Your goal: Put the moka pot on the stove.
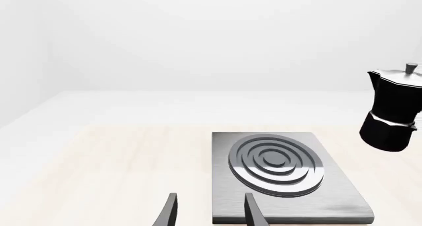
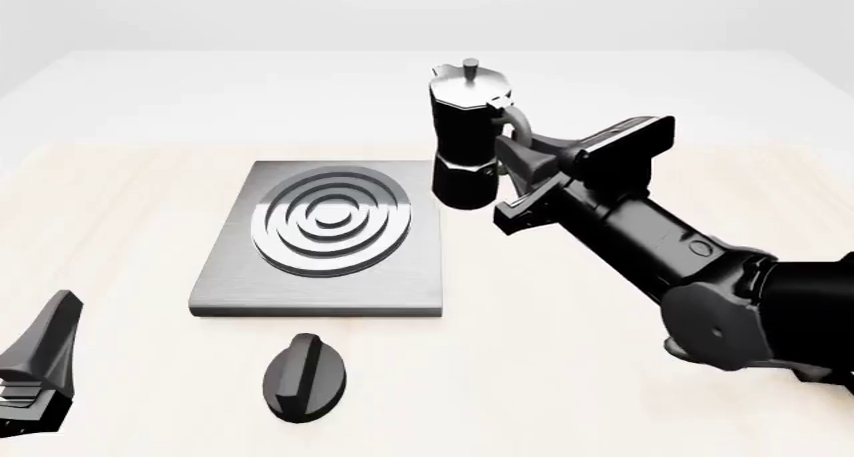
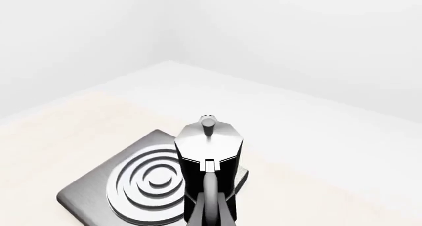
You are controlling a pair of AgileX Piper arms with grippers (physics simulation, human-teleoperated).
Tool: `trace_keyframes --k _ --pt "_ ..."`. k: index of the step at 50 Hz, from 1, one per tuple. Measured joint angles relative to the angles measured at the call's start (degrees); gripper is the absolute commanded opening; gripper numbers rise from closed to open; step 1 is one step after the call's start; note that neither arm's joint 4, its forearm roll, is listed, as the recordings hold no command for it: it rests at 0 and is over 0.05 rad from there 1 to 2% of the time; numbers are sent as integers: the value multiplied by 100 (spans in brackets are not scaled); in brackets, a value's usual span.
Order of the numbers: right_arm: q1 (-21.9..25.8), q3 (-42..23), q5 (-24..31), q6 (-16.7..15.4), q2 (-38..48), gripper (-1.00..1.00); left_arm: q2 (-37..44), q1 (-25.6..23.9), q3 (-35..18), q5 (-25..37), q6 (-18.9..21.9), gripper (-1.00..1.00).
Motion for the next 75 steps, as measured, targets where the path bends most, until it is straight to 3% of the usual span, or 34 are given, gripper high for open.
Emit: trace_keyframes --k 75 --pt "457 -1305 -147 44 1364 -100 0 0 0 0 0 100"
